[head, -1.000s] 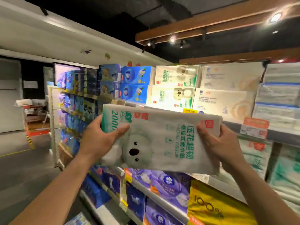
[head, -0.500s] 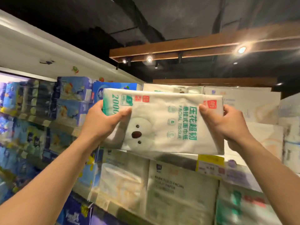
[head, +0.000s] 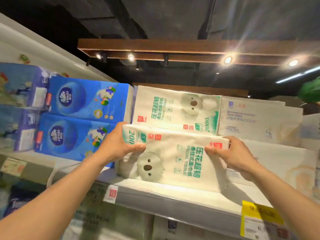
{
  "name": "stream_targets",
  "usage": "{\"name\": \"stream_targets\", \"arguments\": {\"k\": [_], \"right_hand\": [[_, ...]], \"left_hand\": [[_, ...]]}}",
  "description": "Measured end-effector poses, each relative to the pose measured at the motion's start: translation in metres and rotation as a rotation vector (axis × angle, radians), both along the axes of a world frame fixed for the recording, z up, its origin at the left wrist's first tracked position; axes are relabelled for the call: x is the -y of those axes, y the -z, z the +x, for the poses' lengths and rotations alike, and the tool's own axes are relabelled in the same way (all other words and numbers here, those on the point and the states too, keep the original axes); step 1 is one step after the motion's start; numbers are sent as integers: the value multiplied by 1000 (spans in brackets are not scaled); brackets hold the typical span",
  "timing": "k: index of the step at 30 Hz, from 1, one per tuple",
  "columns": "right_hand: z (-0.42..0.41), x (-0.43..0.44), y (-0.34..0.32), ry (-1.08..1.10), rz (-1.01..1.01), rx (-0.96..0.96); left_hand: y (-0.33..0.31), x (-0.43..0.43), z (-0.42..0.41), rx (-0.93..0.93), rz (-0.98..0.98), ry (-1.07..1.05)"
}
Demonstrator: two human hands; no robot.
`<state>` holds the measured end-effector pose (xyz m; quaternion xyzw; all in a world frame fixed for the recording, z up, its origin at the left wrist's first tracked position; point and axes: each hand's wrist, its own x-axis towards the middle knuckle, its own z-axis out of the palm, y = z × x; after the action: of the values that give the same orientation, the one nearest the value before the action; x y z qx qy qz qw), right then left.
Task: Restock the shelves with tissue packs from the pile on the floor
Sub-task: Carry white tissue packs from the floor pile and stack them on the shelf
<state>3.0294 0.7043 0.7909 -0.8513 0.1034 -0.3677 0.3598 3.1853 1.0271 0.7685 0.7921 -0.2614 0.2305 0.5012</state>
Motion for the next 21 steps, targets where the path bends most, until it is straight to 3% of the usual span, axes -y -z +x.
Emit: {"name": "stream_targets", "arguments": {"k": [3, 7, 16, 21], "right_hand": [[11, 3, 4, 113, -101, -26], [27, 8, 3, 188, -230, -132], [15, -12, -5, 261, -263, -241], [-29, -29, -7, 314, -357, -37]], "left_hand": [[-1, 3, 3, 93, 94, -70], [-15, 2, 5, 375, 313, -249], [-24, 1, 3, 355, 509, -281], [-23, 18, -44, 501, 460, -201]]}}
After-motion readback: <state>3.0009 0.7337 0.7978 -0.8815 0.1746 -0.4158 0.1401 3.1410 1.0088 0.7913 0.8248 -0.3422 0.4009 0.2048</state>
